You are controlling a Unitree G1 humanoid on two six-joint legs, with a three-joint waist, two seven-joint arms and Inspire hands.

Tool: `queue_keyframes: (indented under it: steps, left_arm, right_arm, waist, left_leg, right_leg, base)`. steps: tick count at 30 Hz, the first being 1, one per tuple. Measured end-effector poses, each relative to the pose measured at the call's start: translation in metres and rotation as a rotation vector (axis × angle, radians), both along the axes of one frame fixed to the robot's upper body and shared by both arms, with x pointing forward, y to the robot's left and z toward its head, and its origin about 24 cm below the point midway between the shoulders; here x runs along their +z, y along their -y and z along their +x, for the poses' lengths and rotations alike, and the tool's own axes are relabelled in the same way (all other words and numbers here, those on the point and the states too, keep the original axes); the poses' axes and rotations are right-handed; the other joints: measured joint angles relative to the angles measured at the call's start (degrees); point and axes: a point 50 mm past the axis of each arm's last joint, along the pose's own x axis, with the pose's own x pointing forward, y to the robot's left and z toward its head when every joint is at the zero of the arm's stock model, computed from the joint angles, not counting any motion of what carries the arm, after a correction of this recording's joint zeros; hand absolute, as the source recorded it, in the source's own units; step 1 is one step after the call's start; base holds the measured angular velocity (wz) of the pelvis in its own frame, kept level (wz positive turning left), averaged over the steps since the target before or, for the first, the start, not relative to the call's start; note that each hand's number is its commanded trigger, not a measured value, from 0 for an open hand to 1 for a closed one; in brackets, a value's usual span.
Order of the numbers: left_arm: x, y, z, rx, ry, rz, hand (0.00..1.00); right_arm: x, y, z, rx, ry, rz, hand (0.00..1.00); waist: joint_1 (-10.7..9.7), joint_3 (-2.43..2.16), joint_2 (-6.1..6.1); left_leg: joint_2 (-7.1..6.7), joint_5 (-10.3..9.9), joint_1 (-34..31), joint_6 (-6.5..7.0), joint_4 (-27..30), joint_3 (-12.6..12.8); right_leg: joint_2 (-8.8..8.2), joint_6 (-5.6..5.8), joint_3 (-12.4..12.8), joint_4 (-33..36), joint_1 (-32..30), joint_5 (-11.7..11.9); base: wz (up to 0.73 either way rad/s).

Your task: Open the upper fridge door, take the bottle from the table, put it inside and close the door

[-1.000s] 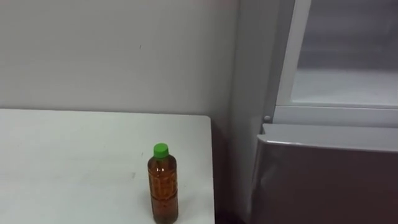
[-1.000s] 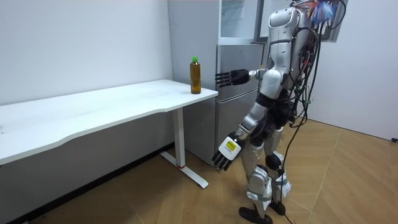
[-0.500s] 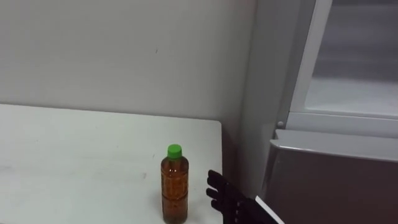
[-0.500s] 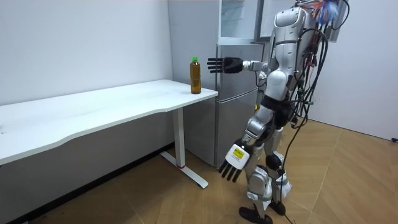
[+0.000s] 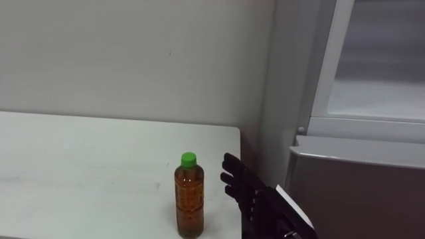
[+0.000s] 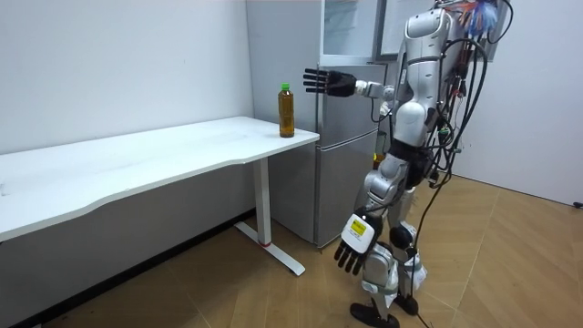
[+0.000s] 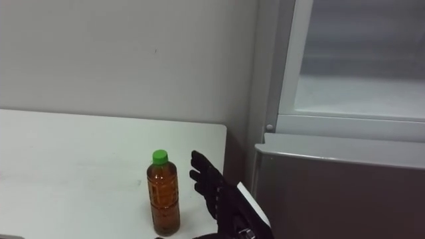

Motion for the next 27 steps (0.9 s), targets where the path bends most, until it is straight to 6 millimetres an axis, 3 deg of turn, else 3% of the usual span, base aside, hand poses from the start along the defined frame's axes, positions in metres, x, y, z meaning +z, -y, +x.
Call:
queue_keyframes:
  steps: [10, 16, 24, 27]
  left_arm:
    - [0.000, 0.001, 0.001, -0.024, -0.016, 0.000, 0.00]
    - [0.000, 0.003, 0.003, -0.045, -0.002, -0.001, 0.00]
    - [0.000, 0.003, 0.001, -0.065, -0.008, 0.003, 0.00]
    - [0.000, 0.003, 0.001, -0.066, -0.010, -0.003, 0.00]
  right_arm:
    - [0.010, -0.003, 0.003, -0.019, 0.038, 0.011, 0.00]
    - [0.017, -0.002, 0.013, -0.090, 0.061, 0.023, 0.00]
    - [0.007, 0.004, 0.018, -0.193, 0.010, 0.018, 0.00]
    - [0.000, 0.008, 0.020, -0.234, -0.013, 0.009, 0.00]
  waist:
    - [-0.05, -0.16, -0.18]
    - [-0.02, -0.14, -0.22]
    - [0.31, 0.11, -0.74]
    - [1.70, 0.26, -1.03]
  left_leg:
    - [0.09, -0.07, -0.42, 0.10, 0.90, -0.42]
    - [-0.04, -0.06, -0.74, 0.12, 1.63, -1.74]
    - [-0.53, 0.12, -2.78, 0.40, 2.98, -4.39]
    - [-0.51, 0.26, -3.22, 0.46, 3.06, -4.41]
  right_leg:
    - [-0.01, -0.12, -0.23, 0.16, 0.13, 0.09]
    - [-0.13, -0.10, -2.05, 0.13, 0.75, 0.19]
    - [-0.46, -0.08, -4.82, 0.12, 0.50, 0.19]
    - [-0.71, -0.08, -4.91, 0.24, 0.07, 0.20]
  base:
    - [0.01]
    - [0.12]
    - [0.19]
    - [0.02]
